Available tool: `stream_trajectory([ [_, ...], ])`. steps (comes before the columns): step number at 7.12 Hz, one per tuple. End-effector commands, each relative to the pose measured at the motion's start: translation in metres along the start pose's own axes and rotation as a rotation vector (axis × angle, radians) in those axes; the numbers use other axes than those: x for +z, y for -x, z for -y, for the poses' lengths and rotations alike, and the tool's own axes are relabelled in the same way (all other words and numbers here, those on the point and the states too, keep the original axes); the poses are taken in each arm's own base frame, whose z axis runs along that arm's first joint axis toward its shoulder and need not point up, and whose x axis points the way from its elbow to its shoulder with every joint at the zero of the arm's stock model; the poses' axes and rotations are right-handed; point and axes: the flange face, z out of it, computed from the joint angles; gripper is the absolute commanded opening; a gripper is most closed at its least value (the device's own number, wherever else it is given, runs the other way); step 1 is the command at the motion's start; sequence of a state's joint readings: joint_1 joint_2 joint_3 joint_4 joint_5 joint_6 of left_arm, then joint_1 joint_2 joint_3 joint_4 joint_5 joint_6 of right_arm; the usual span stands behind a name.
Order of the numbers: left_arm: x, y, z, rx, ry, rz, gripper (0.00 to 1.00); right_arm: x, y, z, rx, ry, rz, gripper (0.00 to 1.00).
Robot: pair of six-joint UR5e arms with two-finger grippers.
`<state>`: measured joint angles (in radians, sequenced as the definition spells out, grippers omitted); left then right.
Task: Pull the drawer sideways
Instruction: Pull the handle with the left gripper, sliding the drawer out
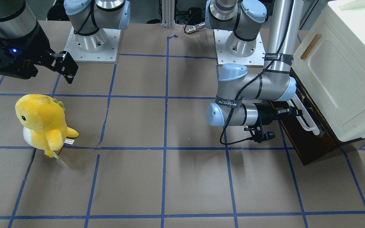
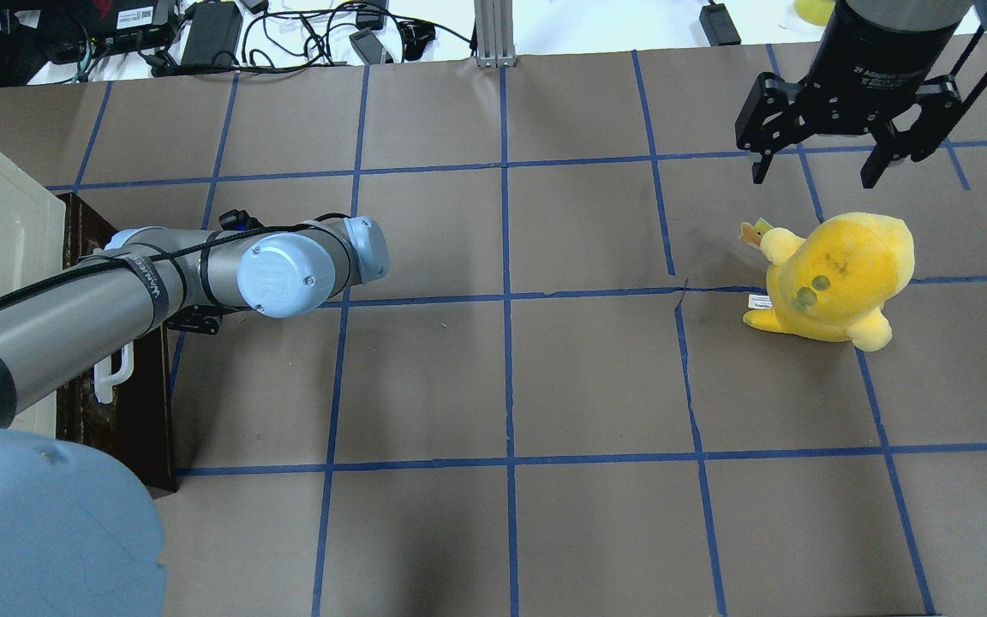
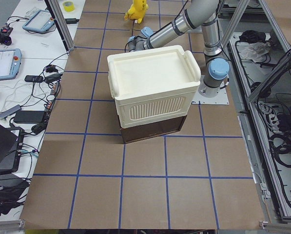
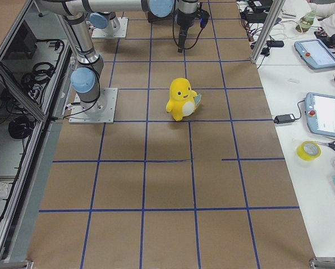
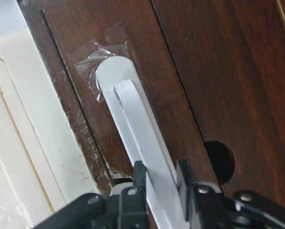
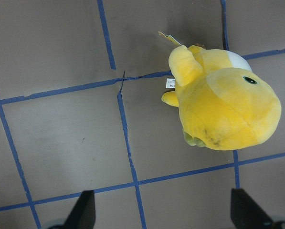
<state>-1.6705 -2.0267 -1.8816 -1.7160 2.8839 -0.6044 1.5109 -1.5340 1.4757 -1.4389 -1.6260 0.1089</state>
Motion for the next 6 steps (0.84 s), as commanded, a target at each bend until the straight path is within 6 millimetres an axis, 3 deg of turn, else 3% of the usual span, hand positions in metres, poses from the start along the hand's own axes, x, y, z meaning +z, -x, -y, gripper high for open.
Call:
stream_trajectory([
  [1,-0.011,-0.003,-0.002,0.003,-0.022,0.007,0.2,0.0,-0.001,0.0,0.001,0.0,0.0,1.0],
  [6,-0.022,-0.004,-0.004,0.003,-0.042,0.013,0.19,0.0,0.0,0.0,0.0,0.0,0.0,1.0],
])
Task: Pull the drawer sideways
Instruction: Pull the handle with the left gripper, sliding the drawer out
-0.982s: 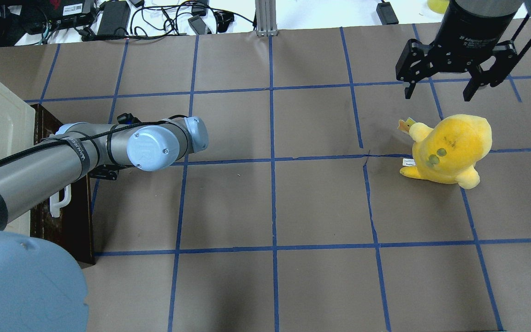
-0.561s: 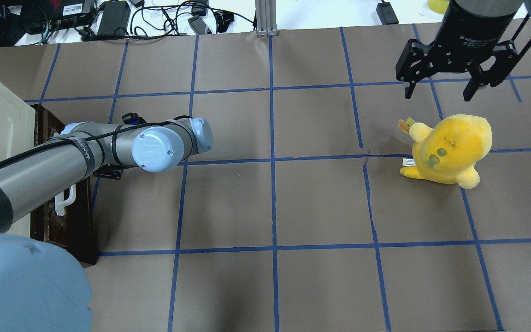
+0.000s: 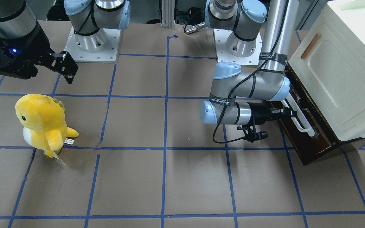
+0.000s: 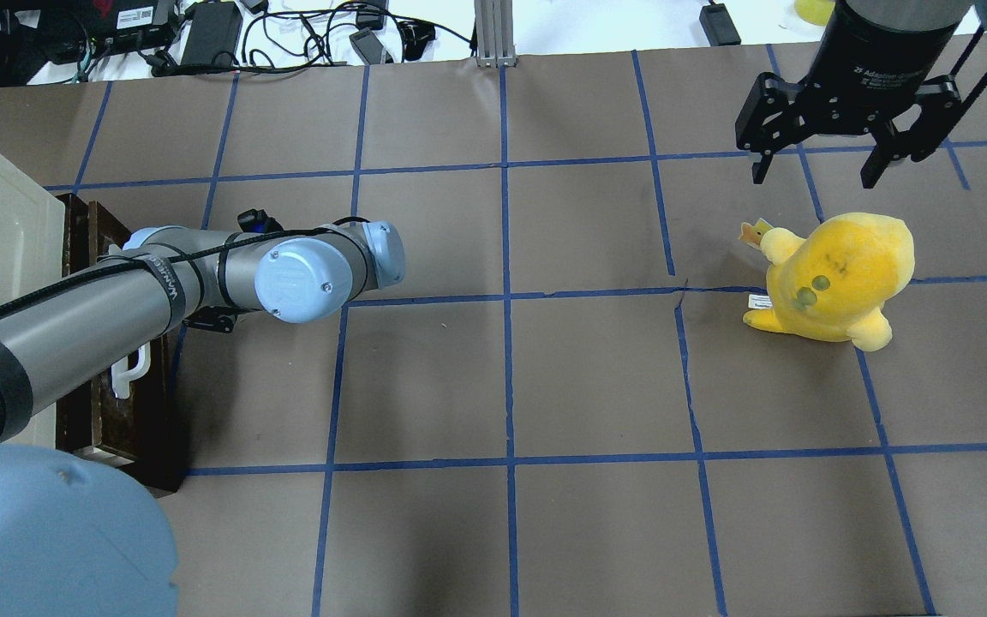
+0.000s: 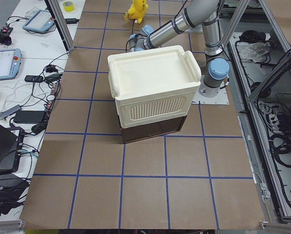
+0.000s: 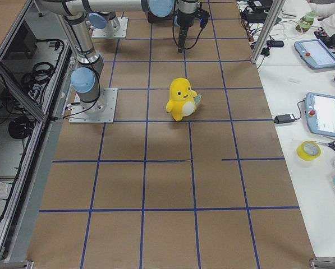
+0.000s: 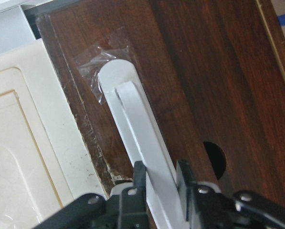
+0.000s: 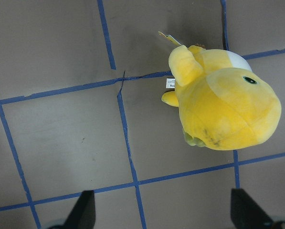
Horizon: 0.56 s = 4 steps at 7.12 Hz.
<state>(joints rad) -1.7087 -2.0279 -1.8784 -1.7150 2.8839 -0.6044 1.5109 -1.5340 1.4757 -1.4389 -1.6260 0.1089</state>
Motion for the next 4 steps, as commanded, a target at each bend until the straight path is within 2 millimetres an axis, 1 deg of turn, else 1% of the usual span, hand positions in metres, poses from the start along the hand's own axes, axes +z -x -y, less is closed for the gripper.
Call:
stream_trajectory([
  [1,-0.0054,-0.0011,-0.0004,0.001,-0.01,0.003,0.19,0.0,-0.0007,0.0003,0.001,0.0,0.0,1.0],
  [4,-0.0118,-0.002,0.0,0.003,-0.023,0.006,0.19,0.0,0.0,0.0,0.0,0.0,0.0,1.0],
])
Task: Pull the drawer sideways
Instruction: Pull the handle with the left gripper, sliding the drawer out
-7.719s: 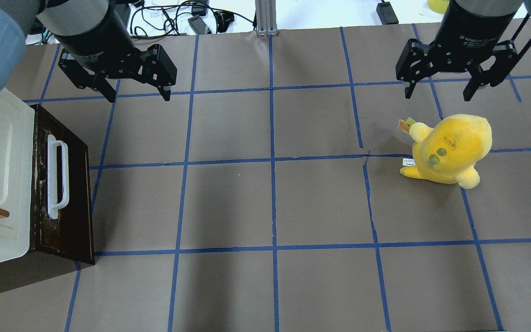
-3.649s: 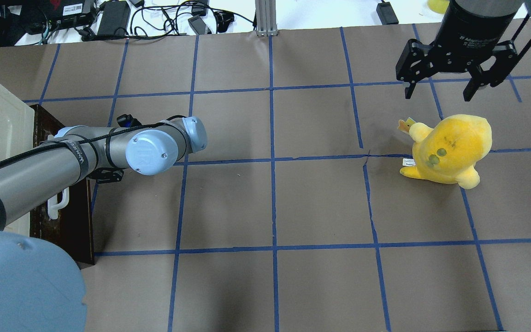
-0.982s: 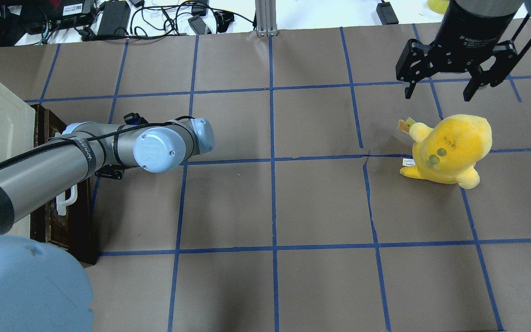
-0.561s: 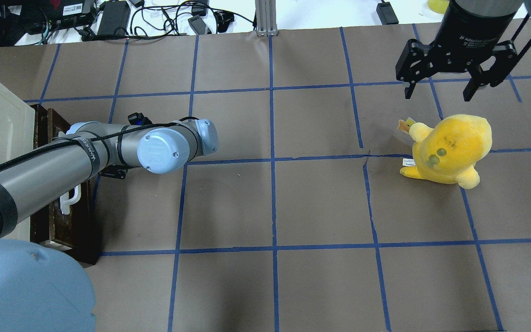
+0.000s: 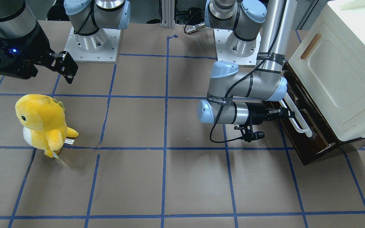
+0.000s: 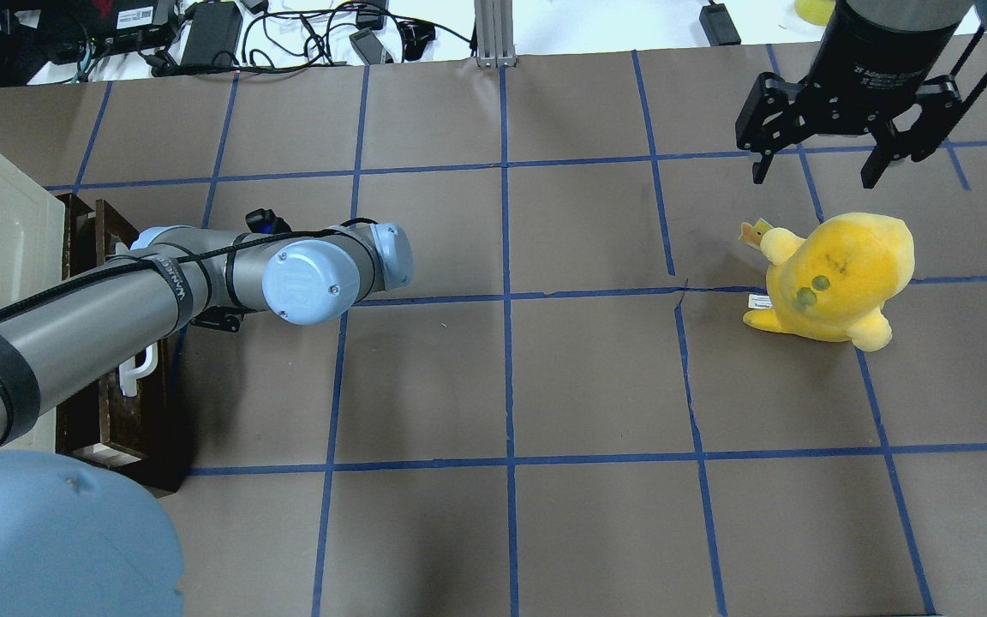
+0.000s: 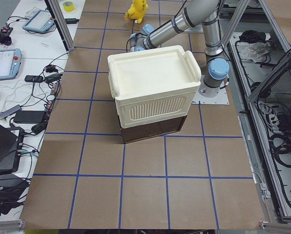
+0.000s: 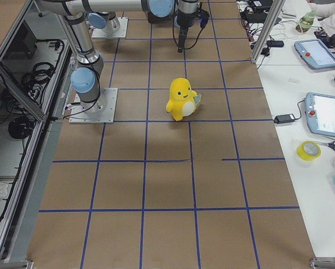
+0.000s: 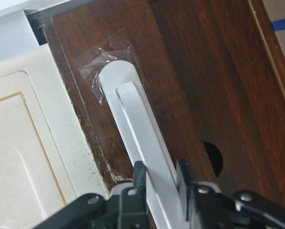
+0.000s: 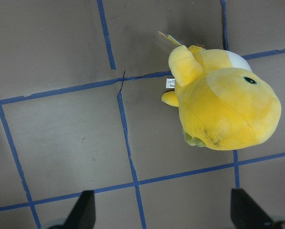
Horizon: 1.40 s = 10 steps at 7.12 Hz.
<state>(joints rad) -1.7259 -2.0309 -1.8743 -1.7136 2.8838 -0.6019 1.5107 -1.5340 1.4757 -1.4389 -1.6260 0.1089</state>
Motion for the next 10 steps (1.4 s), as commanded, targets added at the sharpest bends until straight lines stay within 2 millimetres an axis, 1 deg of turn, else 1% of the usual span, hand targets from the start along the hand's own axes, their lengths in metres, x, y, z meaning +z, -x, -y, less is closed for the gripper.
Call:
stream_trajectory([
  [1,-0.007,0.0,0.001,0.001,-0.012,0.001,0.19,0.0,0.0,0.0,0.0,0.0,0.0,1.0],
  [2,-0.009,0.002,0.003,-0.001,-0.016,0.002,0.19,0.0,0.0,0.0,0.0,0.0,0.0,1.0],
  [4,-0.016,0.0,0.001,0.006,-0.03,0.005,0.17,0.0,0.0,0.0,0.0,0.0,0.0,1.0],
  [10,-0.017,-0.001,0.001,0.009,-0.033,0.008,0.17,0.0,-0.001,0.0,0.001,0.0,0.0,1.0],
])
